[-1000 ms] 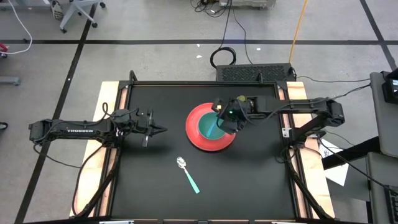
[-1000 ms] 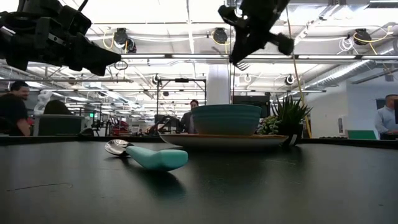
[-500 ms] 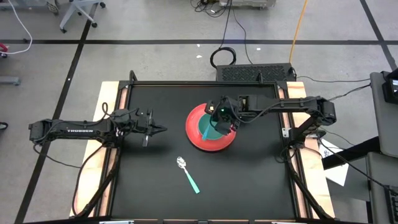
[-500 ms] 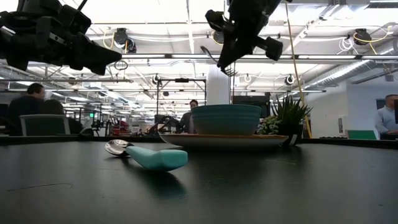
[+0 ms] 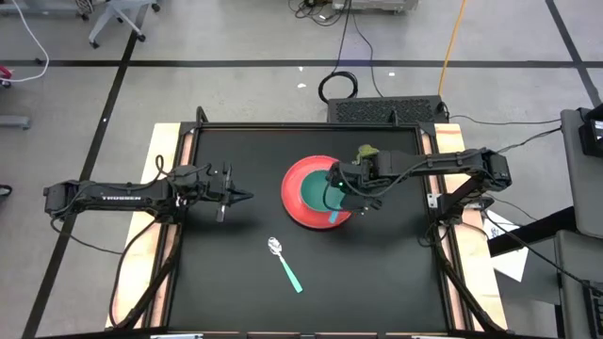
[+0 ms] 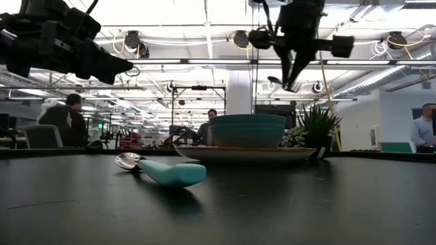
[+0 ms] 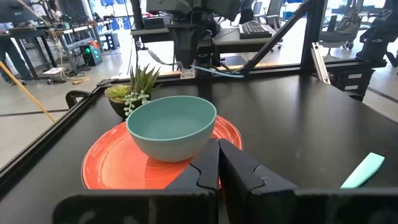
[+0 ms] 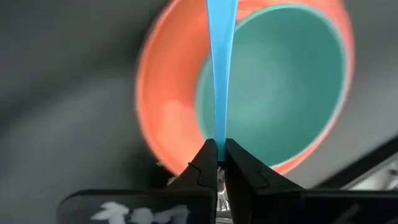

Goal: Set table place
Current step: Put the blue fork on the right side of the green bowl

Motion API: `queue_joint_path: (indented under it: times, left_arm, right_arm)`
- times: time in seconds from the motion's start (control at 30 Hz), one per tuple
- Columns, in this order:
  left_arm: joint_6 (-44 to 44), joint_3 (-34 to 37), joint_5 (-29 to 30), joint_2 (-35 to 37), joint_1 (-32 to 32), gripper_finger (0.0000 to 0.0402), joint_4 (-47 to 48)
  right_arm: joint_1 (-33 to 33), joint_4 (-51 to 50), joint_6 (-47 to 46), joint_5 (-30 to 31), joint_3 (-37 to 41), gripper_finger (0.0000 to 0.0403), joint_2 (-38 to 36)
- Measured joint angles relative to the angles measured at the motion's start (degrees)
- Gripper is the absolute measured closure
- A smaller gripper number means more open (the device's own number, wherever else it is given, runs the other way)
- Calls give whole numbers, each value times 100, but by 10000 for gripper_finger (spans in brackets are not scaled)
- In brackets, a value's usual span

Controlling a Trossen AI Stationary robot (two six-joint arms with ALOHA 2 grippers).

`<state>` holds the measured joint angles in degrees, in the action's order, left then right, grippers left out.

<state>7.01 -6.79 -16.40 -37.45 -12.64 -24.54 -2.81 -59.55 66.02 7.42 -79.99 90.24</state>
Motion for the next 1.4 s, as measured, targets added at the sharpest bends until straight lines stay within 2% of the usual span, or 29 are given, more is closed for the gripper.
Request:
queue_joint_path:
  times: [0.2, 0.37, 0.8, 1.0, 1.17, 1.4]
  left_arm:
    - [47, 0, 2, 2, 0, 387, -2]
    - [192, 0, 7, 2, 0, 387, -6]
    - [549, 0, 645, 1, -2, 387, -13]
    - [634, 0, 656, 2, -2, 387, -17]
    - [634, 0, 656, 0, -2, 387, -17]
    - [634, 0, 669, 1, -2, 387, -16]
  right_arm:
    - [-2, -480, -190, -8, 0, 403, 0]
    - [-7, -428, 30, -161, 241, 403, 0]
    - [-171, 52, 1347, 12, 897, 403, 0]
    - [-417, 290, 2041, 7, 1238, 403, 2]
    - [-512, 663, 2803, 486, 1526, 403, 2]
    - [-621, 949, 3101, 460, 1545, 403, -85]
